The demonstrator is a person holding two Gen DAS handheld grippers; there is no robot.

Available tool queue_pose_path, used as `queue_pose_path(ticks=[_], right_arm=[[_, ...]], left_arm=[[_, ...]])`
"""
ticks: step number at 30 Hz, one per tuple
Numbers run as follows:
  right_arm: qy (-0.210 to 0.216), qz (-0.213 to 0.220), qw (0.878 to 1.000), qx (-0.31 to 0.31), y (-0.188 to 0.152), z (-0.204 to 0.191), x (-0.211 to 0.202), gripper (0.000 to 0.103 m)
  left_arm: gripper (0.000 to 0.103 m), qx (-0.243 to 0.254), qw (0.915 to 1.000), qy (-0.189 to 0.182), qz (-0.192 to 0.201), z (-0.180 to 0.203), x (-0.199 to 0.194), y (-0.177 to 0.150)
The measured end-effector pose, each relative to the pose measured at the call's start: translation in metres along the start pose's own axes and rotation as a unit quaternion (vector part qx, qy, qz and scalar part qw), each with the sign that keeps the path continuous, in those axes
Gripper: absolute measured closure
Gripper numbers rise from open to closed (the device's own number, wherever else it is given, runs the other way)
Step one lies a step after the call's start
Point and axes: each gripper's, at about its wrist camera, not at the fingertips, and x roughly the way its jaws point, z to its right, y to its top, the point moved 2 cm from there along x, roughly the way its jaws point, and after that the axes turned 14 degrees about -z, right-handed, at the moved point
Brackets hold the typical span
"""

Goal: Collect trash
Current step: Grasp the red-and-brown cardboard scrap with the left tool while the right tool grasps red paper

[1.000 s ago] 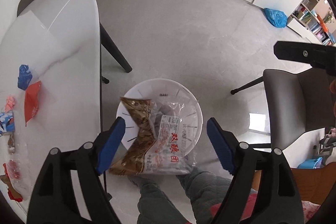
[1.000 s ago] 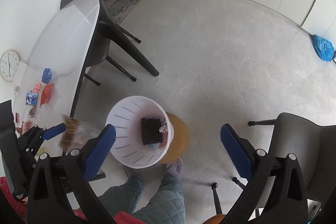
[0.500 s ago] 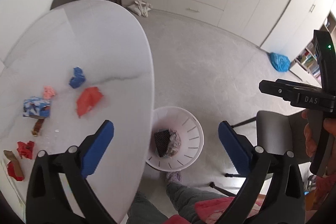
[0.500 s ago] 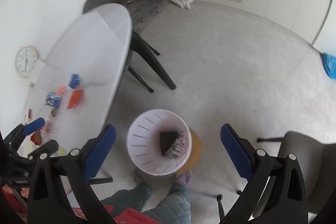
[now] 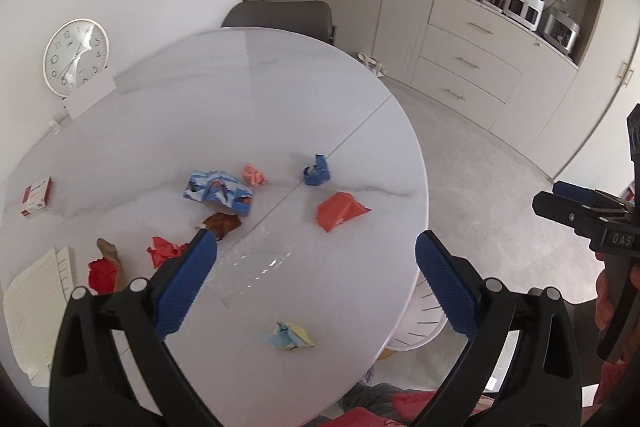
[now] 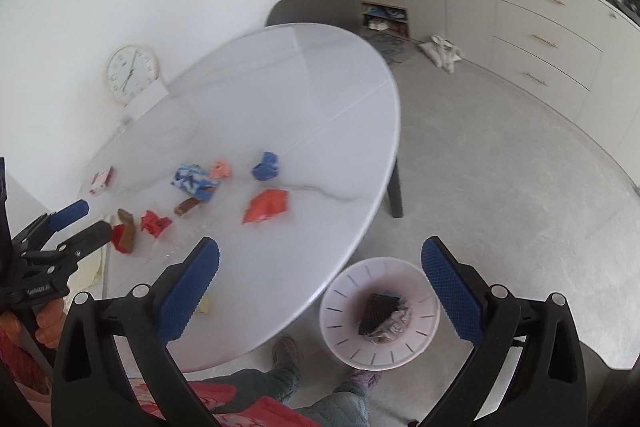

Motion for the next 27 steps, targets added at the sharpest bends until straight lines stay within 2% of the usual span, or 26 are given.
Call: queue_pose_path(ticks=[8, 14, 21, 27], right_arm=[[0.022, -0.03, 0.998, -0.053, 0.005, -0.067, 0.026, 0.003], [0.047, -0.056, 0.994, -0.084, 0.005, -0.123, 0.048, 0.003], [0.052, -0.084, 0.989, -0.107, 0.003, -0.169, 0.074, 0.003], [0.048, -0.115, 0.986, -0.107, 0.002, -0.198, 0.1, 0.003]], left_arm=[[0.008, -0.062, 0.9978, 0.022, 0.006, -0.074, -0.006, -0.01], [0.008, -0.114, 0.9918, 0.058, -0.007, -0.142, 0.007, -0.023], [0.008, -0.178, 0.9785, 0.092, -0.051, -0.235, 0.046, -0.052], [0.008, -0.191, 0.972, 0.1, -0.094, -0.271, 0.093, -0.067]])
